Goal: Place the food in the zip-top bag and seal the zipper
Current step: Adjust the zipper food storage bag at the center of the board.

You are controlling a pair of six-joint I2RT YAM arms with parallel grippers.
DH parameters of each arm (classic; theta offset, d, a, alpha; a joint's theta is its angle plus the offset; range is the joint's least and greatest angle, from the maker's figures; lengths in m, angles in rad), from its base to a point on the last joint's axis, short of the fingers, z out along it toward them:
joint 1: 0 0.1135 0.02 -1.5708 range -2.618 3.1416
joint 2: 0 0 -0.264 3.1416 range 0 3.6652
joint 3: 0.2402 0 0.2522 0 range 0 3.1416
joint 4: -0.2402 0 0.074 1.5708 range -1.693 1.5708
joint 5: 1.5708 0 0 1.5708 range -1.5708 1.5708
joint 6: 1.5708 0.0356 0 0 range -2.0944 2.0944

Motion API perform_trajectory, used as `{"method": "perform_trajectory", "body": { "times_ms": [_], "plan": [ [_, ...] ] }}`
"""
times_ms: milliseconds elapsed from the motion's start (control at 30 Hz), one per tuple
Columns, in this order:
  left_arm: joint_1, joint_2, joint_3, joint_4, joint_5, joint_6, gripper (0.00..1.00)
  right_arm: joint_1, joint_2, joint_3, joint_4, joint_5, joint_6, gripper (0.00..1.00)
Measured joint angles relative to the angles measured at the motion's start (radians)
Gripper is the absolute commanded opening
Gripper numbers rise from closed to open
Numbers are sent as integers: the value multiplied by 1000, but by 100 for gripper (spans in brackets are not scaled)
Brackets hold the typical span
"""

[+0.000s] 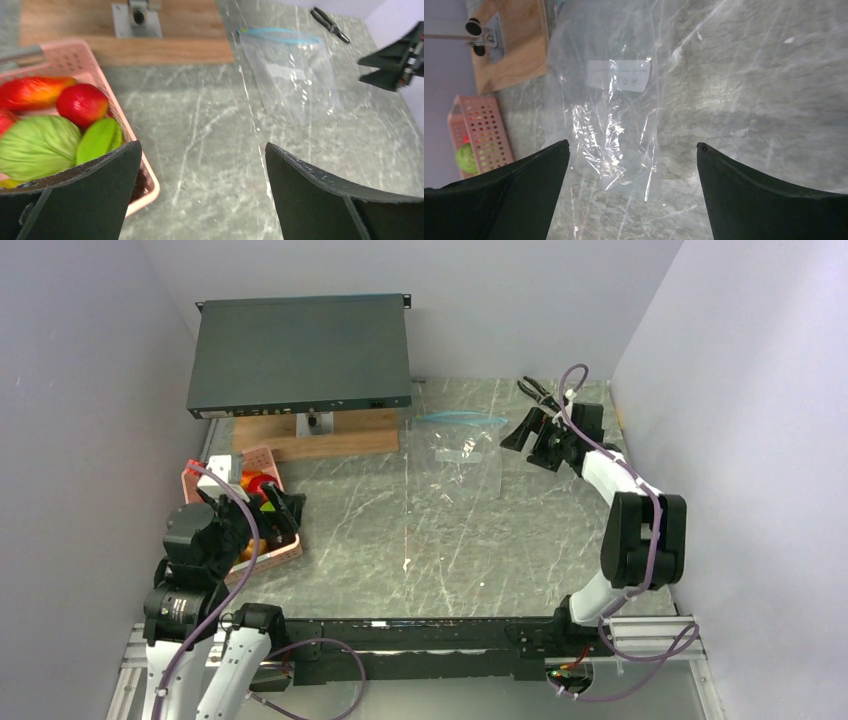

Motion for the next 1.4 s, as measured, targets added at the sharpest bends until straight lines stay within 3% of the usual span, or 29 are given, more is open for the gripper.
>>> {"method": "perform_trajectory", "body": {
  "times_ms": [200, 667, 1067, 1233, 1400],
  "plan": [
    [0, -24, -80, -41, 99, -85, 100, -13, 138, -42, 148, -151, 90, 93],
    [0, 87, -176, -23, 280, -262, 100, 17, 198, -182, 412, -270, 149, 59],
    [1, 42, -218, -20, 349, -317, 100, 43, 194, -244, 597, -307, 160, 0],
    [1, 30, -218, -24, 356, -328, 100, 81, 156, -253, 581, -286, 127, 0],
    [1, 24, -227, -19, 381, -348, 98, 163, -9, -291, 506, -192, 44, 0]
  ]
}}
